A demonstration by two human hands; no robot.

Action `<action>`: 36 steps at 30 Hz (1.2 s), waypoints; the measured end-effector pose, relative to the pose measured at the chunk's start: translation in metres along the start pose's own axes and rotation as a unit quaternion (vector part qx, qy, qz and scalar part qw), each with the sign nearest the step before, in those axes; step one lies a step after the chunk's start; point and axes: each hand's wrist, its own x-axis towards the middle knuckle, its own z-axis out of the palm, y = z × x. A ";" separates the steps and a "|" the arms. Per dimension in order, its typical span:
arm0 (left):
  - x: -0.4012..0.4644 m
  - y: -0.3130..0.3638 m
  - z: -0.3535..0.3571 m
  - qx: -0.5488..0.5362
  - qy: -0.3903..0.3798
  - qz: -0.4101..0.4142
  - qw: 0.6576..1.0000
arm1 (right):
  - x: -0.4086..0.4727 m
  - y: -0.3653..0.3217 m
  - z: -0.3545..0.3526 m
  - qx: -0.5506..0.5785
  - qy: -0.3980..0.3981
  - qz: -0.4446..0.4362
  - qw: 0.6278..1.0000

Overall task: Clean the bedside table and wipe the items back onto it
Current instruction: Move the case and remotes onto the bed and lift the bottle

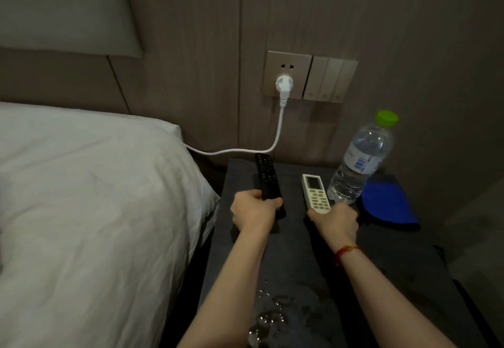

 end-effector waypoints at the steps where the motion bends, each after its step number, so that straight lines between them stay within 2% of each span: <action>1: -0.002 0.002 -0.014 -0.018 0.000 0.011 1.000 | -0.009 -0.005 -0.003 0.027 -0.006 0.008 1.000; 3: -0.006 0.007 -0.045 -0.040 0.013 0.042 0.998 | -0.034 -0.019 -0.007 0.072 -0.019 -0.016 0.997; 6: -0.016 0.019 -0.102 -0.047 0.080 0.090 0.992 | -0.082 -0.057 -0.012 0.127 -0.047 -0.098 0.986; 9: -0.024 0.034 -0.164 0.011 0.159 0.118 0.980 | -0.127 -0.110 -0.014 0.166 -0.087 -0.180 0.966; 12: -0.026 0.042 -0.222 0.042 0.213 0.105 0.970 | -0.167 -0.156 -0.005 0.177 -0.135 -0.237 0.946; 17: -0.031 0.042 -0.283 0.080 0.302 0.054 0.949 | -0.224 -0.201 0.034 0.126 -0.219 -0.309 0.917; 21: -0.024 0.041 -0.301 0.097 0.305 0.010 0.947 | -0.244 -0.220 0.061 0.090 -0.223 -0.331 0.913; 31: -0.014 0.033 -0.299 0.194 0.291 -0.007 0.937 | -0.242 -0.220 0.093 0.009 -0.220 -0.393 0.893; 36: -0.014 0.038 -0.286 0.229 0.304 0.028 0.924 | -0.228 -0.215 0.082 0.080 -0.204 -0.370 0.903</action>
